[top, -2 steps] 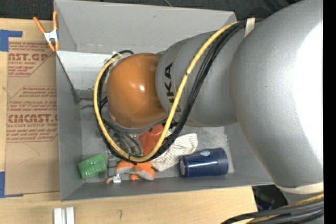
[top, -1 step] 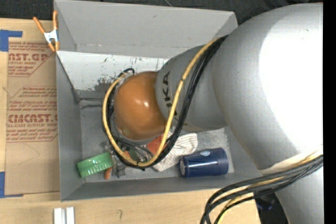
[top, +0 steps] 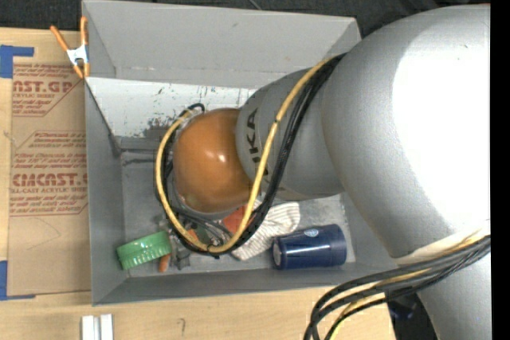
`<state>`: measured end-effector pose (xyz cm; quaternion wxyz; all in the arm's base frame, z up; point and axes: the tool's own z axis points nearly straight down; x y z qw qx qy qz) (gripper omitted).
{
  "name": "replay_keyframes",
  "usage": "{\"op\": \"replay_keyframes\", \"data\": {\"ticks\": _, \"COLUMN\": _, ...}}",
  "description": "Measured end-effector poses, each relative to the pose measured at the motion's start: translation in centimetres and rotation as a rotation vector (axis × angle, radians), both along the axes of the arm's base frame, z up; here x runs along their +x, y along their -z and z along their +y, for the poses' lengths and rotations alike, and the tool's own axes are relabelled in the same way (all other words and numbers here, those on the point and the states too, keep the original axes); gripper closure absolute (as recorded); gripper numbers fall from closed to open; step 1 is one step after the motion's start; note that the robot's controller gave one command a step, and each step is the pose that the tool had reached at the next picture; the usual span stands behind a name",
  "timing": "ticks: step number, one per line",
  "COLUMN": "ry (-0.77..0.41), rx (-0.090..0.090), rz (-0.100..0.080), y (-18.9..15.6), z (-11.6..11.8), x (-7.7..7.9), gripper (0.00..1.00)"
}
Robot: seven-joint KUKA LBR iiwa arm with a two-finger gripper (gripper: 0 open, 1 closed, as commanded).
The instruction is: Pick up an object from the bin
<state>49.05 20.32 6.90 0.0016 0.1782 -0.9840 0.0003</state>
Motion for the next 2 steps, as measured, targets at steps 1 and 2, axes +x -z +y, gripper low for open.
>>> {"op": "replay_keyframes", "data": {"ticks": 1, "ry": -0.034, "rx": 0.003, "rz": -0.004, "y": -11.97, "z": -2.99, "x": 0.32, "gripper": 1.0}}
{"op": "replay_keyframes", "data": {"ticks": 2, "ry": -0.034, "rx": 0.003, "rz": -0.004, "y": -11.96, "z": -2.99, "x": 0.32, "gripper": 1.0}}
